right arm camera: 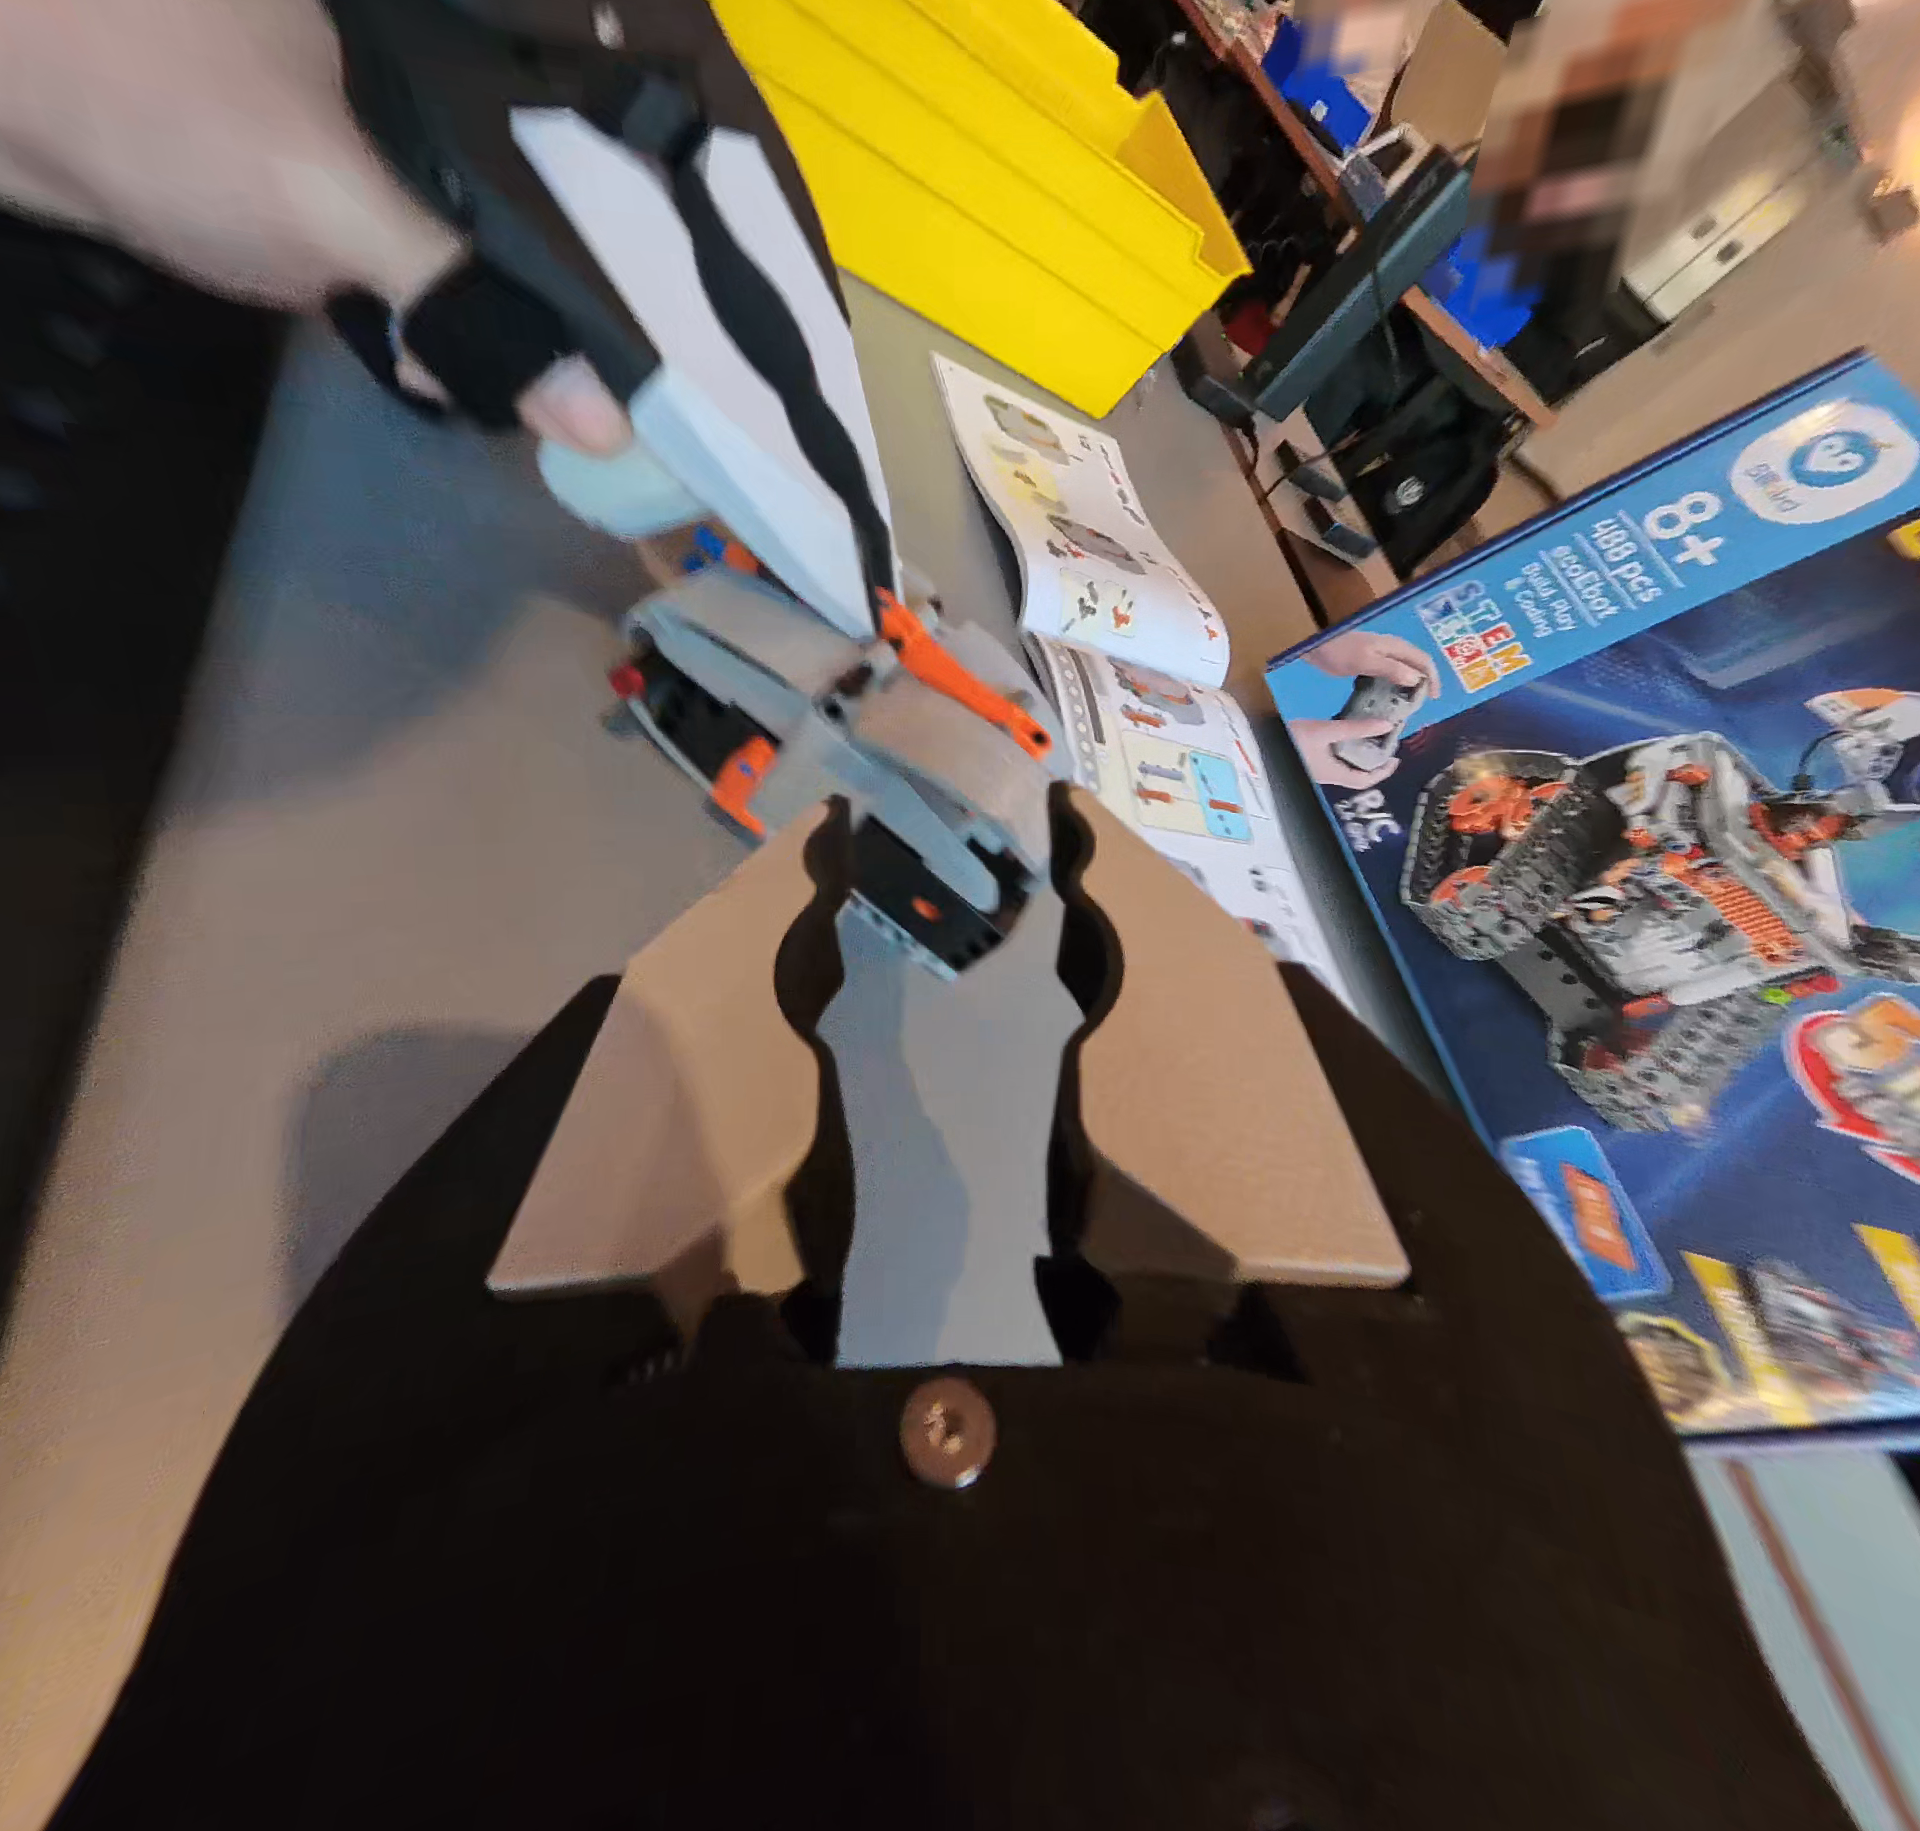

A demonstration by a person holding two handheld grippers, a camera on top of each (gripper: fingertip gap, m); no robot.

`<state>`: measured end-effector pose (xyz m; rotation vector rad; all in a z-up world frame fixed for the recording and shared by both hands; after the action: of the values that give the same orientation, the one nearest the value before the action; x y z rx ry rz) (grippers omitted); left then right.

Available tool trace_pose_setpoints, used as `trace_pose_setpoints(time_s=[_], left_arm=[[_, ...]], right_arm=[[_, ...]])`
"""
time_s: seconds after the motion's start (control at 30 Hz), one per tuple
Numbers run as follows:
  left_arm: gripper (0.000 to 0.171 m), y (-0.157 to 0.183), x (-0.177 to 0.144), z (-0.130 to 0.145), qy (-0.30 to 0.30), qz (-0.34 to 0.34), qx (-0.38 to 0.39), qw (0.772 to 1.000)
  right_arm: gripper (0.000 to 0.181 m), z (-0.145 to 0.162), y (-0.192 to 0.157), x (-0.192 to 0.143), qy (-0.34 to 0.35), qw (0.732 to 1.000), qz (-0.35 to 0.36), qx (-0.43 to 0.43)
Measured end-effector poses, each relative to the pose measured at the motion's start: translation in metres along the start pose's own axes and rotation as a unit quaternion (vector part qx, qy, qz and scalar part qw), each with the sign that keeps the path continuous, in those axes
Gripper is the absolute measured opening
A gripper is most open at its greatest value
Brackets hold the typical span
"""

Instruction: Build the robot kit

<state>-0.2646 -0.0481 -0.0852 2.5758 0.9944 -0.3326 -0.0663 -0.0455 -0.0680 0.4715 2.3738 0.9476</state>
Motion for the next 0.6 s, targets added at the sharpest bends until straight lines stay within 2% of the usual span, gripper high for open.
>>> trace_pose_setpoints(time_s=[0.1, 0.23, 0.3, 0.37, 0.4, 0.47, 0.6], left_arm=[[0.006, -0.002, -0.003, 0.001, -0.005, 0.024, -0.010, 1.000], [0.006, 0.000, -0.003, 0.001, -0.009, 0.047, -0.006, 0.999], [0.006, 0.001, -0.002, 0.001, -0.010, 0.053, -0.004, 0.999], [0.006, 0.000, -0.002, 0.001, -0.010, 0.052, -0.003, 0.999], [0.006, 0.000, -0.001, 0.001, -0.011, 0.053, -0.002, 0.999], [0.006, 0.001, -0.001, 0.001, -0.011, 0.047, 0.005, 0.999], [0.006, 0.003, -0.002, 0.000, -0.008, -0.006, 0.038, 0.999]], right_arm=[[0.042, 0.012, -0.004, -0.009, 0.008, 0.999, 0.011, -0.052], [0.042, 0.012, 0.002, -0.005, 0.020, 0.999, 0.022, -0.030], [0.034, 0.011, 0.004, 0.004, 0.003, 0.997, 0.029, -0.066], [0.013, 0.010, 0.002, 0.011, -0.009, 0.995, 0.010, -0.096], [0.010, 0.010, 0.000, 0.014, -0.017, 0.994, 0.009, -0.106], [0.008, 0.008, 0.000, 0.015, -0.029, 0.992, 0.018, -0.121], [0.006, 0.003, -0.005, 0.014, -0.038, 0.991, 0.018, -0.128]])
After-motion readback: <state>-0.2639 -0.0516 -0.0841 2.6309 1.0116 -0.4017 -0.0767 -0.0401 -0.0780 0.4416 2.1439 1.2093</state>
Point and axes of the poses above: each gripper's, where its closed fingertips meet, x out along the fingers, z out of its underside, y = z × x across the jaws, the point moved 10 cm from there along -x, back along the fingers, and after that the axes turned 15 degrees about -x, right-handed, at the moved point
